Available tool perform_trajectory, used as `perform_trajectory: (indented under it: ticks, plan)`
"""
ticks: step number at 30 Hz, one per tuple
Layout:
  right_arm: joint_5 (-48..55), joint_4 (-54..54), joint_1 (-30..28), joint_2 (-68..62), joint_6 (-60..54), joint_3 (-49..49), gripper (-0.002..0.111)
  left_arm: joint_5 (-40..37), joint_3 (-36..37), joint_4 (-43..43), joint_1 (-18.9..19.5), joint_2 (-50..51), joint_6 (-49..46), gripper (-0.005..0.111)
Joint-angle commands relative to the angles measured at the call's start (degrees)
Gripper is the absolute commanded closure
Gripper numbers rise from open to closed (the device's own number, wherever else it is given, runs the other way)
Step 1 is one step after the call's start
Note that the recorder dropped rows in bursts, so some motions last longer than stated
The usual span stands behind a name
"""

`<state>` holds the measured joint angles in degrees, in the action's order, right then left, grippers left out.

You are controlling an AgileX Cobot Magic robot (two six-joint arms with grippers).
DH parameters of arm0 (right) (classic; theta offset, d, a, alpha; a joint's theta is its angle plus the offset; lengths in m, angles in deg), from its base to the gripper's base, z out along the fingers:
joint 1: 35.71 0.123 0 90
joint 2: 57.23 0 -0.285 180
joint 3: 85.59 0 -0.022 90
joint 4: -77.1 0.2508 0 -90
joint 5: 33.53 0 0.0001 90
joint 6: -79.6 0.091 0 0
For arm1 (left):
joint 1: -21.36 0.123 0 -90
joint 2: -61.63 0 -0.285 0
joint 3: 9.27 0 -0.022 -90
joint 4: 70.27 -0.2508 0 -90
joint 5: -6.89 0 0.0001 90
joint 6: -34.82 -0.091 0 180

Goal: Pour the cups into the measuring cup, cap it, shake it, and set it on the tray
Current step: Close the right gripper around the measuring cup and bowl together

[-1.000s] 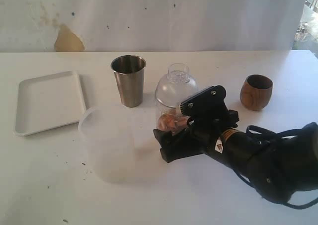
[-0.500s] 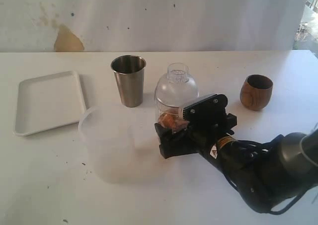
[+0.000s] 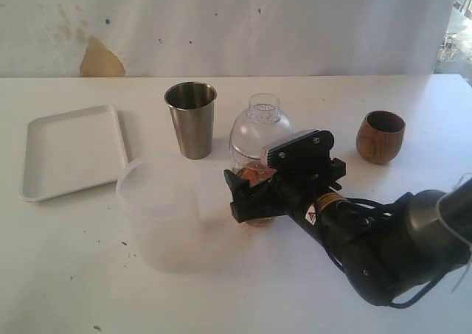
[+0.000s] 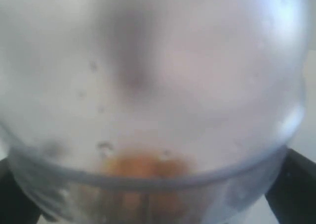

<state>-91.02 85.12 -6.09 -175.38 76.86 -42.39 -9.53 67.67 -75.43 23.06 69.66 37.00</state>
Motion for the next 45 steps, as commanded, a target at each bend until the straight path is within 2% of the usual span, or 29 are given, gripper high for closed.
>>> perform_trajectory:
  ticks: [1,16,19,21,24,27,28,36,40,45]
  plan:
    - [-0.4,-0.2,0.0,-0.1,0.0,-0.2,0.003,0.3,0.3,0.3,0.0,-0.2,0.1,0.107]
    - [-0.9,0.0,0.0,-0.1,0.0,-0.2,0.003,0.3,0.3,0.3,0.0,-0.2,0.1,0.107]
    - [-0.9,0.0,0.0,-0.1,0.0,-0.2,0.010,0.3,0.3,0.3,0.0,-0.2,0.1,0.107]
    - [-0.9,0.0,0.0,-0.1,0.0,-0.2,0.022,0.3,0.3,0.3,0.0,-0.2,0.1,0.107]
    - [-0.1,-0.1,0.0,-0.1,0.0,-0.2,0.060,0.3,0.3,0.3,0.0,-0.2,0.1,0.107]
    - [0.3,0.0,0.0,-0.1,0.0,-0.2,0.104,0.3,0.3,0.3,0.0,-0.2,0.1,0.107]
    - [0.5,0.0,0.0,-0.1,0.0,-0.2,0.107,0.3,0.3,0.3,0.0,-0.2,0.1,0.107]
    - [1.6,-0.3,0.0,1.1,-1.3,-0.2,0.108,0.3,0.3,0.3,0.0,-0.2,0.1,0.107]
    - [4.4,-0.9,0.0,6.2,-3.5,-0.2,0.108,0.3,0.3,0.3,0.0,-0.2,0.1,0.107]
    - [6.1,4.0,-1.7,13.6,-4.6,-0.2,0.108,0.3,0.3,0.3,0.0,-0.2,0.1,0.107]
